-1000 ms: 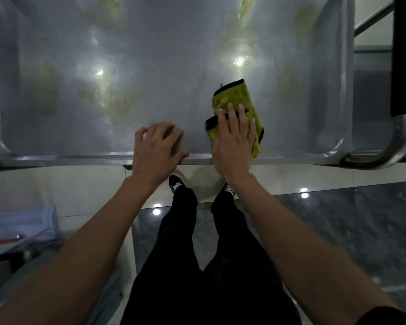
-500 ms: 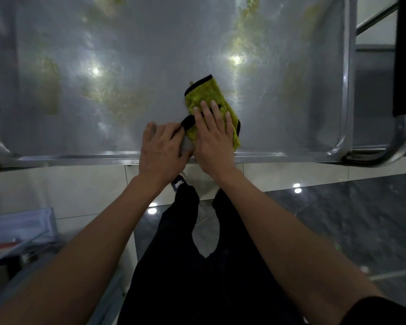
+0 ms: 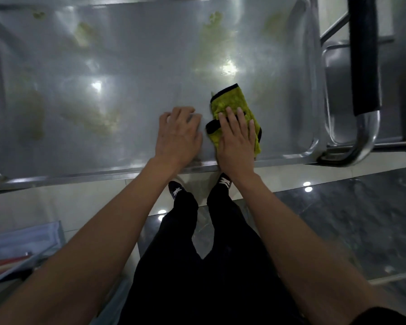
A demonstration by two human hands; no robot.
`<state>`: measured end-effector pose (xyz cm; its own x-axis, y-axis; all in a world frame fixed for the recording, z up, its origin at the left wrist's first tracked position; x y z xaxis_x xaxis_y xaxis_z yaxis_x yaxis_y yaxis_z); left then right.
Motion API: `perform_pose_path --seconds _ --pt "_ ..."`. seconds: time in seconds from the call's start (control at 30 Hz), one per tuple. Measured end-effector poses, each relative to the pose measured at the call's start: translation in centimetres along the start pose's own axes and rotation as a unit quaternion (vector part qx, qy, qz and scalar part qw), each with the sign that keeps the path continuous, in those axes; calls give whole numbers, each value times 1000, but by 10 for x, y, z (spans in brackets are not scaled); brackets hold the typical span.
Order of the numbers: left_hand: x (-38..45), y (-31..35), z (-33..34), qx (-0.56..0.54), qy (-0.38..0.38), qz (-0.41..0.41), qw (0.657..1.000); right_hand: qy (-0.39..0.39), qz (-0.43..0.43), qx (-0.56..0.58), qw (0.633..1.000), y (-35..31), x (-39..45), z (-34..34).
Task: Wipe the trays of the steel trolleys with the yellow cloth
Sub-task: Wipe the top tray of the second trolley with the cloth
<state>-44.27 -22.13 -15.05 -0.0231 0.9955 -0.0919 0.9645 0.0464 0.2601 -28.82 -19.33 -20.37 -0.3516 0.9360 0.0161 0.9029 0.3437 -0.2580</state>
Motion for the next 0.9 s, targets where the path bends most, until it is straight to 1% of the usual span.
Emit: perform_pose_path --seconds 0.17,0.27,0.3,0.37,0.43,0.57,0.7,0.8,0.9 --pt "15 15 8 17 -6 -9 1000 -12 82 -1 997 68 23 -25" --pt "15 8 9 16 -15 -50 999 -20 142 -5 990 117 40 -41" --pt "14 4 8 20 -15 -62 998 -21 150 -6 988 130 45 -46" --pt "13 -5 6 30 -17 -80 996 -19 140 -7 990 145 52 -52" --pt "13 -14 3 36 -20 -96 995 -13 132 -7 991 147 55 -53" --pt "15 -34 -3 32 -10 -130 991 -4 151 -17 988 142 55 -50" --pt "15 -51 -1 29 -26 -140 989 10 159 -29 987 130 59 -44" --pt "12 -58 0 30 -4 -110 993 6 151 -32 988 103 65 -33" --pt "5 -66 1 21 13 -71 997 6 128 -29 991 59 75 -19"
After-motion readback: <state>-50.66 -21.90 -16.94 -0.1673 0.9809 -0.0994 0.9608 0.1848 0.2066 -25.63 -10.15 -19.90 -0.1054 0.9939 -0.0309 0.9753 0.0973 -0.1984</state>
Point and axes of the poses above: each hand's wrist, its own x-axis towards the middle knuckle, its own z-axis out of the palm, y = z × x, the point moved 4 cm from there along x, towards the middle knuckle, and after that the axes turned 5 degrees about z, right-handed, at the moved point
